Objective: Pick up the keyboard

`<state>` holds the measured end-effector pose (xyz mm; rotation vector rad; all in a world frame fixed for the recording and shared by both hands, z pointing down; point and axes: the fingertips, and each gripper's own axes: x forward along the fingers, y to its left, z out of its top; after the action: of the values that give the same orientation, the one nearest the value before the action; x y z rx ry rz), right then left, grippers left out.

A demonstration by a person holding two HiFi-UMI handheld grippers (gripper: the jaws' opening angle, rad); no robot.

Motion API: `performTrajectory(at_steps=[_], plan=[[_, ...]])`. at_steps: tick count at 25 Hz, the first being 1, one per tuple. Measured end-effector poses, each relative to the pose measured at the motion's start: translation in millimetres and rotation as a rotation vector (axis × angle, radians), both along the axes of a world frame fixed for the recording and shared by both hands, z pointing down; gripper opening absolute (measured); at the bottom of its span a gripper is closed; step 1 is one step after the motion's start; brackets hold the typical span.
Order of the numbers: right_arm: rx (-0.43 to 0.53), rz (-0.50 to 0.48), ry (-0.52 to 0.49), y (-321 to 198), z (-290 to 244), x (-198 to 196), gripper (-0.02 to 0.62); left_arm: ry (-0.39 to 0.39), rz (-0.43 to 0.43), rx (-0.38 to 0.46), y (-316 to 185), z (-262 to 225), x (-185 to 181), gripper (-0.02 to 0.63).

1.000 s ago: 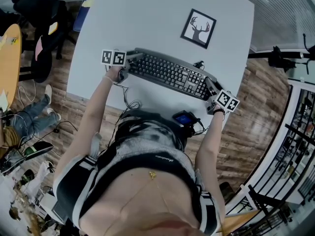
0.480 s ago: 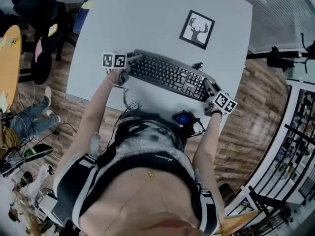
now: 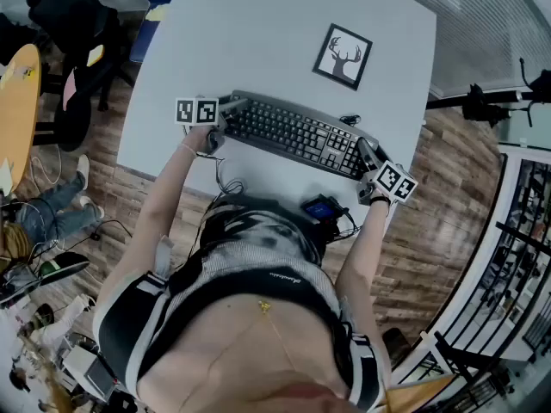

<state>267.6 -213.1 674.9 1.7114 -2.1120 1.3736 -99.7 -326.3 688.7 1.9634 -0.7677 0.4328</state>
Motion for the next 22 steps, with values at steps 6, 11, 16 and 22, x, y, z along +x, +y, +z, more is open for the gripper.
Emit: performTrajectory(at_steps=[6,11,16,22], plan=[[0.015,0.002,0.003,-1.1,-24.1,-0.5,0.239,0.010,-0.003,0.031,-0.5,-24.2,-0.5,0.216],[0.028,-0.001,0.017,1.0,-49.9,0.9,0.239,0.023,-0.012,0.046,4.0,-45.8,0.2,0.216],[0.052,0.001,0.026,4.4,-76.5,0.5,0.239,0.034,-0.023,0.065,9.8,-69.1,-0.9,0.216],[0.078,0.006,0.036,12.0,-104.9,-1.8,0.239,0.035,-0.028,0.093,18.2,-98.6,-3.1,0.216]])
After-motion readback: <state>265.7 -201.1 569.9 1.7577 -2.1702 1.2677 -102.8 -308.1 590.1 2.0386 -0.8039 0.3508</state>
